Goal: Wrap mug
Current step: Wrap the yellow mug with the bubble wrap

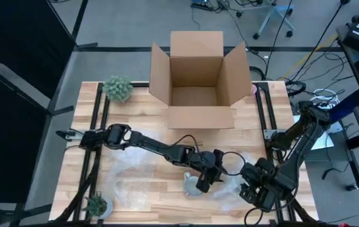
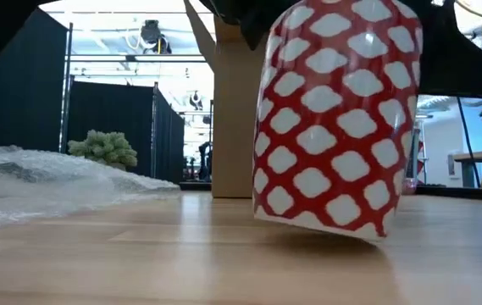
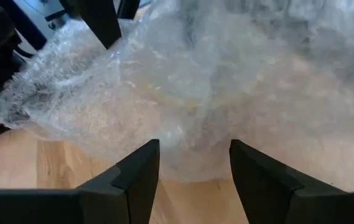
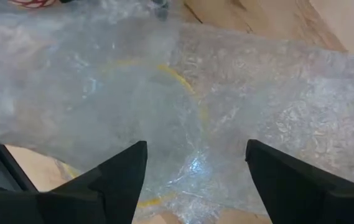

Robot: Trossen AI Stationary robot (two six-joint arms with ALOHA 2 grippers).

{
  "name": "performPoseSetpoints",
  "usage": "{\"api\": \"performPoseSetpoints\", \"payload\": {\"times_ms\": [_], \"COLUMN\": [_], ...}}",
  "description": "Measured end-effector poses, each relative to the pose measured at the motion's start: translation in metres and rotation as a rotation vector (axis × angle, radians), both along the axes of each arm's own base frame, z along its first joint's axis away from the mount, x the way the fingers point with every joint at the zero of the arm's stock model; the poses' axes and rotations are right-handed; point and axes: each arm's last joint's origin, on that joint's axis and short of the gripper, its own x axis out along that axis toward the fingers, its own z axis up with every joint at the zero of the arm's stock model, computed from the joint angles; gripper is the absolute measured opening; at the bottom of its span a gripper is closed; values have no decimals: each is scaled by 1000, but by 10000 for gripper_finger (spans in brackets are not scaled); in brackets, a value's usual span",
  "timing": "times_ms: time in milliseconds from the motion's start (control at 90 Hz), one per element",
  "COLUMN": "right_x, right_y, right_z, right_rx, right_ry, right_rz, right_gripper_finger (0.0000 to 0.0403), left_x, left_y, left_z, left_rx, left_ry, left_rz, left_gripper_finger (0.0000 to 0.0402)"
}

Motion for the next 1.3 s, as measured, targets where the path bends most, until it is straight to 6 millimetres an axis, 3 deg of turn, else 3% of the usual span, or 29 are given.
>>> {"api": "performPoseSetpoints", "payload": {"times_ms": [256, 500, 767, 900, 1300], "right_x": [0, -1, -1, -1, 1], "right_y": [0, -1, -2, -2, -2], "right_z": [0, 0, 0, 0, 0], "right_rx": [0, -13, -21, -21, -11], "right_ry": [0, 8, 14, 14, 8], "right_rz": [0, 0, 0, 0, -11], "right_gripper_finger": [260, 260, 260, 260, 260], "left_x": [0, -4, -3, -1, 7], "left_y": [0, 2, 19, 32, 30], "left_z": [0, 21, 31, 26, -9], "left_rx": [0, -7, -8, -39, -59], "left_ry": [0, -26, -40, -14, 17], "left_rz": [0, 2, 35, -4, -63], "left_gripper_finger": [180, 180, 180, 180, 179]}}
